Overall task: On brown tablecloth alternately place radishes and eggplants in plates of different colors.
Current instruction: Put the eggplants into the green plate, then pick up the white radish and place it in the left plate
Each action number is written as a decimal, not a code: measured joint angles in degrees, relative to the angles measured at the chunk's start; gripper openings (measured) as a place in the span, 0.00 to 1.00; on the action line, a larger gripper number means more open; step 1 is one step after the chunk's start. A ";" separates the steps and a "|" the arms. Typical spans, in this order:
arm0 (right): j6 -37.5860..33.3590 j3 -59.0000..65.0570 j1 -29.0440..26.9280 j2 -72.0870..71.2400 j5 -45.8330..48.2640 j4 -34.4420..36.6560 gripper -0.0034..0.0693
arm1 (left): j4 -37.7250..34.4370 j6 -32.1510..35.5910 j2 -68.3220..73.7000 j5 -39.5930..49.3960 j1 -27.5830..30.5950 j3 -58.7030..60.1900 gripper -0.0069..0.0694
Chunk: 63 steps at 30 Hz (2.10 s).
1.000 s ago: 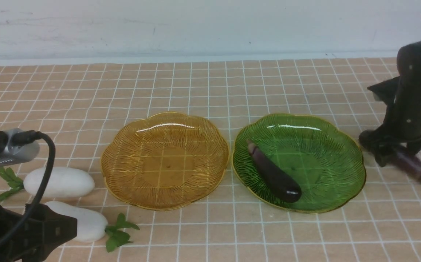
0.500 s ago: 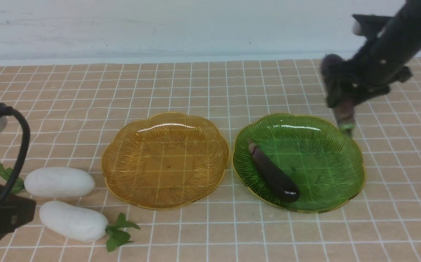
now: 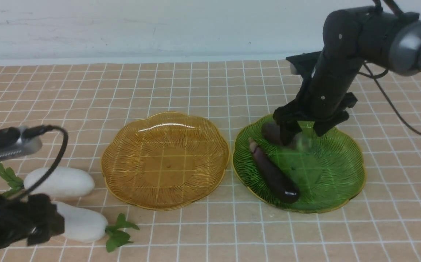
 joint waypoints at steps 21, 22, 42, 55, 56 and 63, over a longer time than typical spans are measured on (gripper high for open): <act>-2.50 -0.01 0.00 -5.97 0.50 1.93 0.85 | -4.11 -3.76 20.27 -4.39 -4.76 -16.56 0.58; -2.50 -0.01 0.00 -5.97 0.50 1.99 0.84 | -4.85 -2.02 20.59 -4.80 -5.66 -18.19 0.58; -3.31 -0.01 0.00 -3.68 0.50 2.10 0.83 | -8.50 15.15 50.48 8.47 -15.54 -54.17 0.89; -3.66 -0.01 0.00 -3.68 0.50 1.32 0.83 | 7.65 15.43 35.86 24.02 0.72 -46.16 0.12; -3.66 -0.01 0.00 -3.68 0.50 1.33 0.83 | 7.63 14.87 35.72 24.08 1.64 -44.83 0.13; -4.15 -0.01 0.00 -3.68 0.50 1.38 0.83 | 7.40 3.53 37.60 23.23 7.36 -39.04 0.38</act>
